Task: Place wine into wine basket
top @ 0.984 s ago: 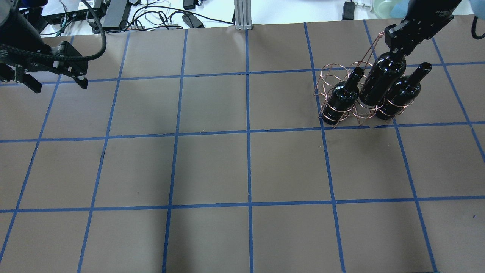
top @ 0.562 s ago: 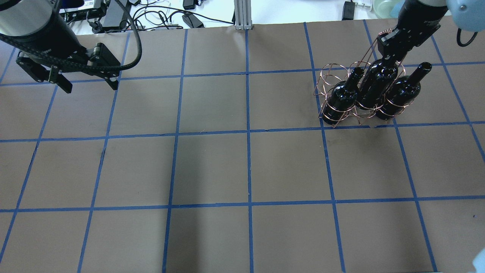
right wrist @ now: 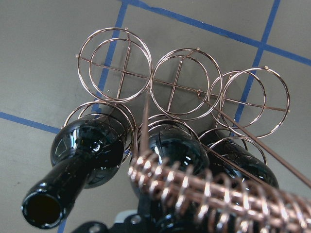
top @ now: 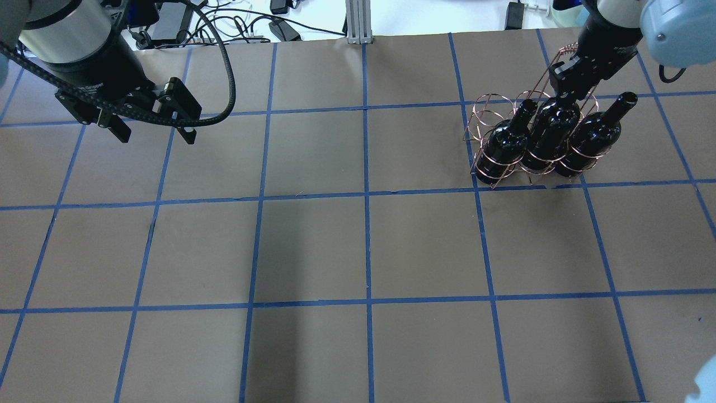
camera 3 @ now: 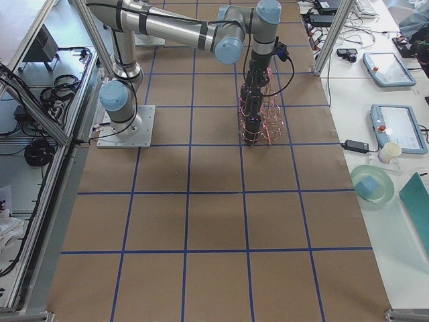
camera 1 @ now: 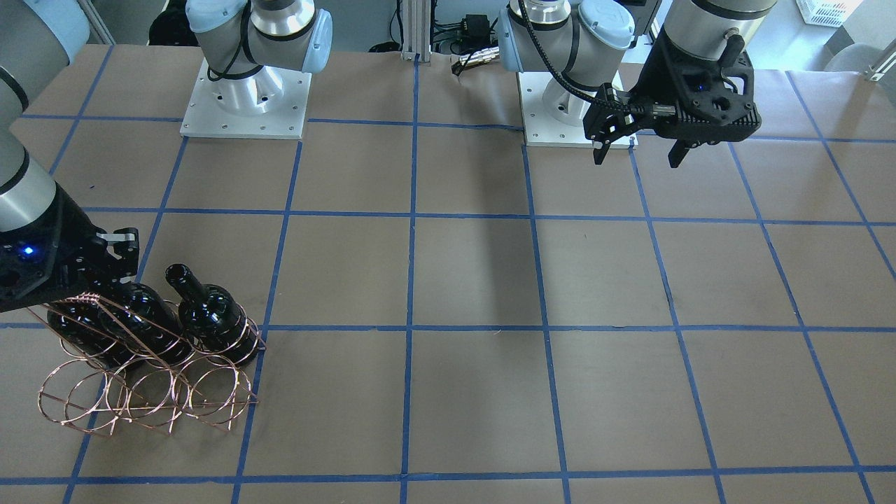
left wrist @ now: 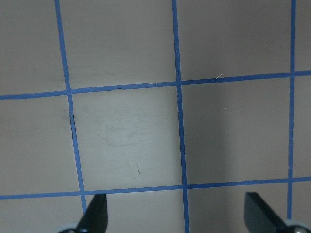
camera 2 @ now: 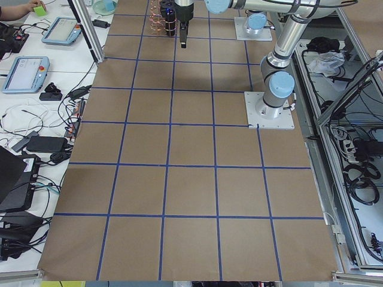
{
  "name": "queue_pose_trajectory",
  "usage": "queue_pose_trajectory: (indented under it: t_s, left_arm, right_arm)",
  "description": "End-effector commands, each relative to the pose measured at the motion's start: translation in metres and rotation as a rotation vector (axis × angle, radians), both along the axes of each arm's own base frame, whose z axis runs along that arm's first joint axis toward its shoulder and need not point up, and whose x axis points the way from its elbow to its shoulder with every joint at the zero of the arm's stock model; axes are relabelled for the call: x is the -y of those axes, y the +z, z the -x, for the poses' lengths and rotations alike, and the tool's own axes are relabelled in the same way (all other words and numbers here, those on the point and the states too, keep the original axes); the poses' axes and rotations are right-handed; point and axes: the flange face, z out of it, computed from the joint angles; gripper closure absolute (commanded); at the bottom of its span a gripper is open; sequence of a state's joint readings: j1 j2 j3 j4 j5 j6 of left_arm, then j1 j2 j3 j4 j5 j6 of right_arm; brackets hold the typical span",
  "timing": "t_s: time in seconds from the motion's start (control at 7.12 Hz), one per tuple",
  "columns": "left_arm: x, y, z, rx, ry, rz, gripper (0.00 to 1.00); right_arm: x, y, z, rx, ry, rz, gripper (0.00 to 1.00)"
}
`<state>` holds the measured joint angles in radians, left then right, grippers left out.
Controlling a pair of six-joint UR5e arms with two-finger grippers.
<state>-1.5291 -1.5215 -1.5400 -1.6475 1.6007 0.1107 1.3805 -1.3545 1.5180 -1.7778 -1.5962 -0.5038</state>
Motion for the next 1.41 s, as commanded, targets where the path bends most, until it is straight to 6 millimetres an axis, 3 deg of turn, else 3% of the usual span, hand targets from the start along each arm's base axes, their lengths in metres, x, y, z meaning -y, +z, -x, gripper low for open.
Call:
queue_pose_trajectory:
  t_s: [0.0, 0.28, 0.42, 0.56, 0.84, 0.98, 1.26]
  left_arm:
    - [-0.002, 0.003, 0.001, 0.001, -0.005, 0.004, 0.00]
    - [-0.005, 0.005, 0.001, 0.003, 0.003, 0.006, 0.00]
    - [-0.007, 0.007, 0.000, 0.006, 0.006, 0.007, 0.00]
    - [-0.007, 0.007, 0.002, 0.001, 0.005, 0.006, 0.00]
    - [-0.010, 0.010, 0.002, -0.003, 0.006, 0.014, 0.00]
    - [-0.010, 0.010, 0.002, 0.003, 0.006, 0.014, 0.00]
    - [-0.010, 0.011, 0.000, 0.009, 0.006, 0.015, 0.00]
  right_arm:
    - [0.003, 0.005, 0.001, -0.015, 0.025, 0.041, 0.00]
    - [-0.004, 0.032, 0.001, -0.032, 0.021, 0.087, 0.00]
    - [-0.020, 0.063, -0.004, -0.042, 0.012, 0.136, 0.00]
    - [-0.040, 0.090, -0.008, -0.049, 0.009, 0.160, 0.00]
    - [-0.097, 0.156, -0.027, -0.002, -0.202, 0.143, 0.00]
    - [-0.105, 0.178, -0.049, -0.015, -0.183, 0.135, 0.00]
    - [-0.118, 0.168, -0.123, 0.002, -0.342, 0.102, 0.00]
